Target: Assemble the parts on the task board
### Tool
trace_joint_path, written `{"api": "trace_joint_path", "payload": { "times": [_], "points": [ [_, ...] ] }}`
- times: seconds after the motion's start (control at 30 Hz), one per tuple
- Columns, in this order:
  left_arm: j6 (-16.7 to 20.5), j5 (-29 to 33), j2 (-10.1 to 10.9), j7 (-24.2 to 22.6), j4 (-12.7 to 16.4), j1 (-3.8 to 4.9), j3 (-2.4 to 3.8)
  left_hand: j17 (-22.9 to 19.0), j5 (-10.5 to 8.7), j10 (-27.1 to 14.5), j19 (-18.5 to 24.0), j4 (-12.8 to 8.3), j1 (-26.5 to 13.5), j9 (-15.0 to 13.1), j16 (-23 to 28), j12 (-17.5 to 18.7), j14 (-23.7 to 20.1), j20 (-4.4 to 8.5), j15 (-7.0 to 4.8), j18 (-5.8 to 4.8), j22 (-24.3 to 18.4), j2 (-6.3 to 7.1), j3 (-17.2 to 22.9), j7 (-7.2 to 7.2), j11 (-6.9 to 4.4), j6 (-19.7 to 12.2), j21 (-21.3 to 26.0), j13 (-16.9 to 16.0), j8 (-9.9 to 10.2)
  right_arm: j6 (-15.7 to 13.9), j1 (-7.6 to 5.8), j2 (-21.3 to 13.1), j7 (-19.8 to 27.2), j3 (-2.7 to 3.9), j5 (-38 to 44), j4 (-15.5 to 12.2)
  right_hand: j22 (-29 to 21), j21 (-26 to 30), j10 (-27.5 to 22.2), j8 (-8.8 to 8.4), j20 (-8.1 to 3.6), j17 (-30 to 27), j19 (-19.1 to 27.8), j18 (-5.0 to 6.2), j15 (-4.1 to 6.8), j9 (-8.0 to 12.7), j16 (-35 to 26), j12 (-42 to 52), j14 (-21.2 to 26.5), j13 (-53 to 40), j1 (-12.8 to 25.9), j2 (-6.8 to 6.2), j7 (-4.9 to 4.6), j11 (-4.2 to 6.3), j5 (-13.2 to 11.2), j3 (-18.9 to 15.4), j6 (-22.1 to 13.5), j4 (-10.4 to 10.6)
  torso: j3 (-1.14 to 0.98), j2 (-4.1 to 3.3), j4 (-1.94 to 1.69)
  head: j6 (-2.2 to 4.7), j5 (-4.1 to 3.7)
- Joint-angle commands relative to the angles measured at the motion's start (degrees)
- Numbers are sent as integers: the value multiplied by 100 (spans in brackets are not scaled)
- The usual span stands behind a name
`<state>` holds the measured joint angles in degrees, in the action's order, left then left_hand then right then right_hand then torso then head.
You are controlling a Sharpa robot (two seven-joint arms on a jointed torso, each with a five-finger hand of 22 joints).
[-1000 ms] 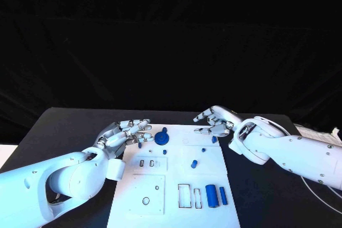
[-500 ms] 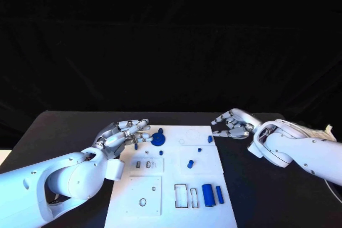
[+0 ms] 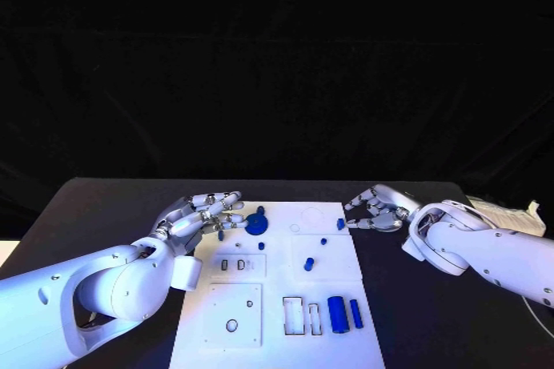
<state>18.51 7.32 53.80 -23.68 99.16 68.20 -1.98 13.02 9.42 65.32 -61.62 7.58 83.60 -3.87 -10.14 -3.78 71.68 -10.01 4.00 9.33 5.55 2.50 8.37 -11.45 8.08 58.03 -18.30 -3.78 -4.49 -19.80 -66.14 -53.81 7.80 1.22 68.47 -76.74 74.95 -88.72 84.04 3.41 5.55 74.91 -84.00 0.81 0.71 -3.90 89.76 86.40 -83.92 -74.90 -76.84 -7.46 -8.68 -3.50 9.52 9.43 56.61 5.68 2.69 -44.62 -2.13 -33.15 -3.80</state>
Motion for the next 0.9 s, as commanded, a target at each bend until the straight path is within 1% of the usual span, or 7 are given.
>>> {"api": "trace_joint_path", "payload": {
  "times": [0.03, 0.17, 0.3, 0.6, 0.8, 0.9],
  "points": [
    [-125, 5, -16, -30, 5, 3, 3, 9, -15, -40, -17, -14, 63, -2, 26, 12, -15, -10, 20, 111, -5, -2, 29, -33, -7, 20, 38, 4, 30, 77, 25, 80, -32, 2, 194, 78, 1163, 24, 446, 30, 15, 1420, -401, -1, -27, -3, -15, 5, -587, -1326, -70, -7, 6, -16, -18, 4, 43, -43, 3, 2, -1, -11, 21],
    [-128, 5, -18, -27, 4, 3, 3, 9, -15, -40, -17, -14, 63, -2, 26, 12, -15, -10, 20, 111, -5, -2, 29, -33, -7, 20, 38, 4, 30, 70, 60, 164, -37, 2, 223, 142, 1171, 20, 450, 36, 14, 1429, -406, -3, -26, -5, -11, 16, -589, -1332, -94, 33, 7, -14, -17, 8, 60, -63, -1, 1, -4, -18, 33],
    [-126, 5, -18, -24, 3, 3, 3, 9, -15, -40, -17, -14, 63, -2, 26, 12, -15, -10, 20, 111, -5, -2, 29, -33, -7, 20, 38, 4, 30, 79, 82, 237, -46, 2, 243, 208, 1174, 19, 453, 42, 12, 1430, -408, -3, -25, -8, -10, 21, -590, -1334, -110, 65, 9, -12, -19, 12, 80, -77, 2, 4, -2, -30, 46],
    [-127, 5, -15, -20, 8, 3, 3, 14, -17, -38, -18, -25, 67, -2, 34, 12, -14, -8, 19, 111, -7, 7, 42, -34, -8, 24, 38, 4, 32, 133, 110, 356, -65, 2, 302, 329, 1195, 10, 468, 69, 5, 1452, -421, -8, -14, -19, -1, 53, -595, -1351, -149, 140, 26, 2, -24, 22, 179, -126, -1, 4, -1, -54, 55],
    [-128, 5, -12, -18, 11, 3, 3, 14, -17, -38, -18, -25, 67, -2, 34, 12, -14, -8, 19, 111, -7, 7, 42, -34, -8, 24, 38, 4, 32, 155, 121, 396, -72, 2, 343, 365, 1221, -1, 494, 116, -17, 1475, -436, -14, 16, -37, 9, 112, -600, -1382, -209, 246, 72, 40, -75, 66, 360, -196, -1, 6, 0, -59, 56],
    [-128, 5, -11, -16, 14, 3, 3, 14, -17, -38, -18, -25, 67, -2, 34, 12, -14, -8, 19, 111, -7, 7, 42, -34, -8, 24, 38, 4, 32, 178, 124, 412, -75, 2, 352, 376, 1235, -7, 508, 132, -33, 1485, -444, -17, 35, -41, 13, 145, -603, -1399, -238, 294, 97, 62, -159, 97, 439, -233, -2, 8, 2, -64, 58]
  ]
}}
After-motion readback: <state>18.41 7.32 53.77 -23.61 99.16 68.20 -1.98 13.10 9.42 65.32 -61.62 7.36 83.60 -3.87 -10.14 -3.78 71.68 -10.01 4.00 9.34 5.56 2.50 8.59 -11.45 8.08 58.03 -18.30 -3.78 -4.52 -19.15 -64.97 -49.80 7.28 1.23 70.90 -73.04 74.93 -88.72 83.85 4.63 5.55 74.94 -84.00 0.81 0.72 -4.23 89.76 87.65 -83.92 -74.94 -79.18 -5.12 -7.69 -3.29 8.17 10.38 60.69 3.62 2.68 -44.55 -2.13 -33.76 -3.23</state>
